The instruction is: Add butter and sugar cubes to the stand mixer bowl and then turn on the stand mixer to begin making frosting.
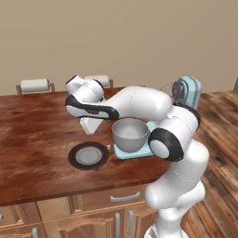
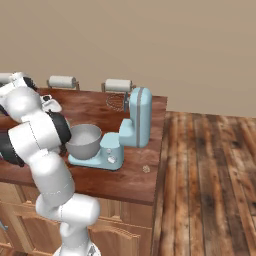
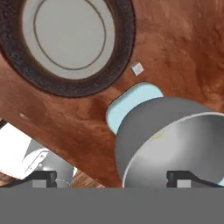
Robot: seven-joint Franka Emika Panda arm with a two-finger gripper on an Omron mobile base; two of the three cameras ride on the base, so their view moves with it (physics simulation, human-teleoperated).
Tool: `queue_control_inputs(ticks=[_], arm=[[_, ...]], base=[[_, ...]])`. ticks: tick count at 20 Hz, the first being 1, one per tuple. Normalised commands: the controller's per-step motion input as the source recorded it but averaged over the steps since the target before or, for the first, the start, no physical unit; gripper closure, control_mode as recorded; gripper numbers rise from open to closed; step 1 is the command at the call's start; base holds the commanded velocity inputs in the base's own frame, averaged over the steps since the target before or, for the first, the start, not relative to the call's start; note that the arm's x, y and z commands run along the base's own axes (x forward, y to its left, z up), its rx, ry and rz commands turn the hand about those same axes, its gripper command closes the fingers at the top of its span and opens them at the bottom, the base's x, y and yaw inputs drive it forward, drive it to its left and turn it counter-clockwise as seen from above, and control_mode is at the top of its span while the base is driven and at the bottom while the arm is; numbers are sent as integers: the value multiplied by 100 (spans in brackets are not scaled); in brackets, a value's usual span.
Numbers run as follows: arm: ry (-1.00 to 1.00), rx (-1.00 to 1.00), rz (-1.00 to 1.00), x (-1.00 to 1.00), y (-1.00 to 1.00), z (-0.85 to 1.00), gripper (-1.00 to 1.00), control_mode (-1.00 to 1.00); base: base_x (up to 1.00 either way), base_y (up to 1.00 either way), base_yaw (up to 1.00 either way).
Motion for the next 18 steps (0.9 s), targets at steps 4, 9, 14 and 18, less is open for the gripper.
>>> queue_control_inputs(ticks=[4,9,14,18], arm=[[27,-8,22,22,2,-54,-100,-100],[7,0,12,8,1,-50,-100,-100],[-10,0,9,6,2,-33,-100,-100],[-10,0,4,17,0,-39,-100,-100]], base=[[0,0,0],[0,0,0],[0,0,0],[0,0,0]])
